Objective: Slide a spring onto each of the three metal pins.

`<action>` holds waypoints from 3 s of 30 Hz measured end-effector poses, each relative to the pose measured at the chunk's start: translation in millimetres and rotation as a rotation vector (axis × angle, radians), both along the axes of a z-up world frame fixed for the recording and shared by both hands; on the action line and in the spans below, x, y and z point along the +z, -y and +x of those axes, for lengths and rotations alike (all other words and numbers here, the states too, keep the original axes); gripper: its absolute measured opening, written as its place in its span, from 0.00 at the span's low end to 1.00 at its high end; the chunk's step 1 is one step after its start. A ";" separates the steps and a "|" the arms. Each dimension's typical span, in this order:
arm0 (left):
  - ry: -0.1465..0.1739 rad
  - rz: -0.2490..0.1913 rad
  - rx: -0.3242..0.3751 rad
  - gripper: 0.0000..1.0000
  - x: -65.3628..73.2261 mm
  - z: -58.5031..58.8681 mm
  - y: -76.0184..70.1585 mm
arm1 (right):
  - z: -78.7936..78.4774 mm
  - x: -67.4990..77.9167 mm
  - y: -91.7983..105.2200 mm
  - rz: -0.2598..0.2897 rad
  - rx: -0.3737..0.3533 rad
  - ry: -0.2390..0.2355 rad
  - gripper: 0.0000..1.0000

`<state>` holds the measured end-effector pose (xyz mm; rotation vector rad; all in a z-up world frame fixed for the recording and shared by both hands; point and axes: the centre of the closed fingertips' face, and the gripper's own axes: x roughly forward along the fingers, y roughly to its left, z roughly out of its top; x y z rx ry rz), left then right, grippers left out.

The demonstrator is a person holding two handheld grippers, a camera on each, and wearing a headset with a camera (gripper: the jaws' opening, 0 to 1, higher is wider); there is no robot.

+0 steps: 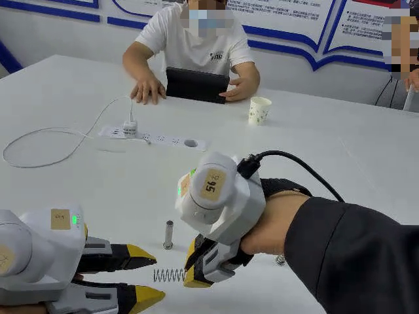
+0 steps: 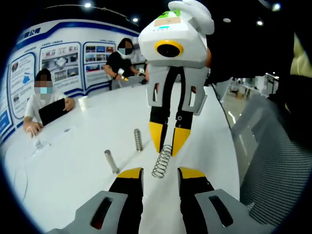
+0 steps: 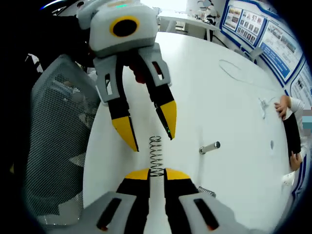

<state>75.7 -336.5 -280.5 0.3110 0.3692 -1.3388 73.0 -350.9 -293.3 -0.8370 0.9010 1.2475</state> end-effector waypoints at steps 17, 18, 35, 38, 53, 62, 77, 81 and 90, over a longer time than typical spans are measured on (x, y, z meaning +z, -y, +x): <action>0.034 0.016 -0.066 0.12 3.2 -8.4 6.7 | -9.4 21.5 -1.5 0.007 0.027 0.026 0.11; 0.035 0.018 -0.067 0.12 2.6 -8.6 6.9 | -9.8 23.3 -2.2 0.012 0.027 0.027 0.11; 0.040 0.009 -0.079 0.11 5.6 -12.6 11.5 | -14.5 51.7 -25.5 0.072 0.066 0.084 0.11; 0.043 0.007 -0.082 0.11 6.1 -12.7 12.2 | -14.7 53.6 -28.3 0.079 0.070 0.088 0.11; 0.047 -0.013 -0.080 0.11 8.9 -12.9 15.1 | -14.3 51.8 -30.7 0.077 0.072 0.084 0.14; 0.045 -0.027 -0.068 0.11 9.9 -11.4 14.2 | -10.2 51.1 -31.4 0.098 0.052 0.085 0.13; 0.024 -0.022 -0.049 0.13 6.5 -8.1 15.3 | -8.5 49.1 -30.9 0.100 0.044 0.077 0.12; 0.019 -0.020 -0.043 0.17 5.1 -7.8 13.1 | -5.5 49.4 -28.6 0.097 0.038 0.077 0.12; 0.007 -0.026 -0.006 0.22 2.7 -3.2 3.9 | 3.7 51.7 -24.1 0.094 0.025 0.084 0.12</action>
